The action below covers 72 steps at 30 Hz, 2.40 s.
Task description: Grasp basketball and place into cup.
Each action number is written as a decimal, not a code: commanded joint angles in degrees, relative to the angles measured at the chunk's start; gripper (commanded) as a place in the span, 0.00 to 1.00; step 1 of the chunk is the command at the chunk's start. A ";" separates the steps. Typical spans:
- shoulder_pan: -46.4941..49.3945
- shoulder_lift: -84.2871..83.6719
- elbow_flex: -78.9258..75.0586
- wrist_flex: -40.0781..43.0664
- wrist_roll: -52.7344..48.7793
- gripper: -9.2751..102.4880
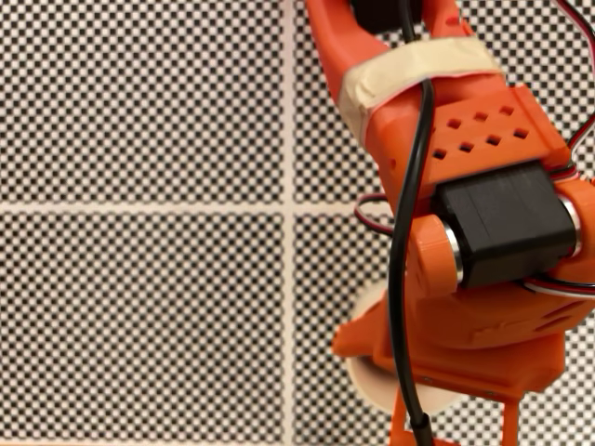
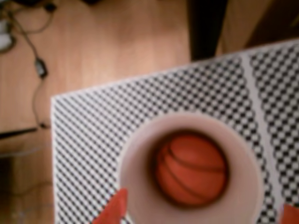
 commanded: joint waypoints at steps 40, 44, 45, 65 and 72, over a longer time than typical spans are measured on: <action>13.10 60.73 55.46 5.62 -16.61 0.08; 16.70 67.50 62.31 5.62 -20.13 0.08; 17.67 69.26 63.98 5.54 -20.92 0.08; 36.39 105.73 102.04 -6.68 -36.04 0.08; 34.89 114.35 114.08 -22.85 -36.47 0.08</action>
